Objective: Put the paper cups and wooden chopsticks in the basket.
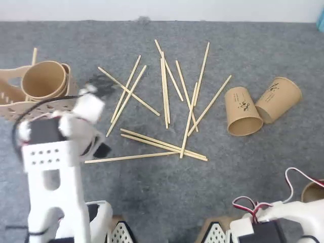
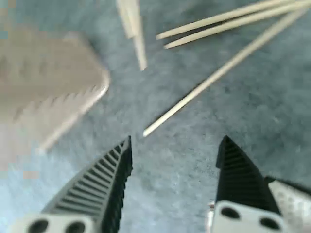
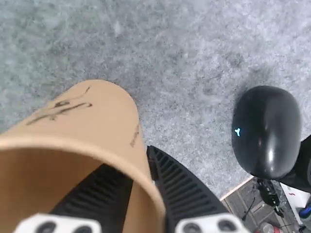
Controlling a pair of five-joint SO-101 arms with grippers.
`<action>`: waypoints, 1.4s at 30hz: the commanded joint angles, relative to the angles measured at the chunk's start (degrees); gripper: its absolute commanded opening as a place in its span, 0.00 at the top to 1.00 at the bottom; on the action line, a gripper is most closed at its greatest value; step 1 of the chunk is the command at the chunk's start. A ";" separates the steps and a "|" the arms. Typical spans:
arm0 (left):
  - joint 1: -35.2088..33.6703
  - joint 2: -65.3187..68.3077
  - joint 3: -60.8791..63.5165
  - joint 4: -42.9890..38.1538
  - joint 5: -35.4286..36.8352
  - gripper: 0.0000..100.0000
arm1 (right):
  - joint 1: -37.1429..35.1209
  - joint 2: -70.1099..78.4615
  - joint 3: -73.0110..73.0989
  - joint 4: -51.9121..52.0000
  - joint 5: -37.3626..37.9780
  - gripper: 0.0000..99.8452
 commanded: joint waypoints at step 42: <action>29.80 49.49 -4.00 -39.82 1.23 0.99 | 0.92 -2.24 1.76 -8.13 0.62 0.99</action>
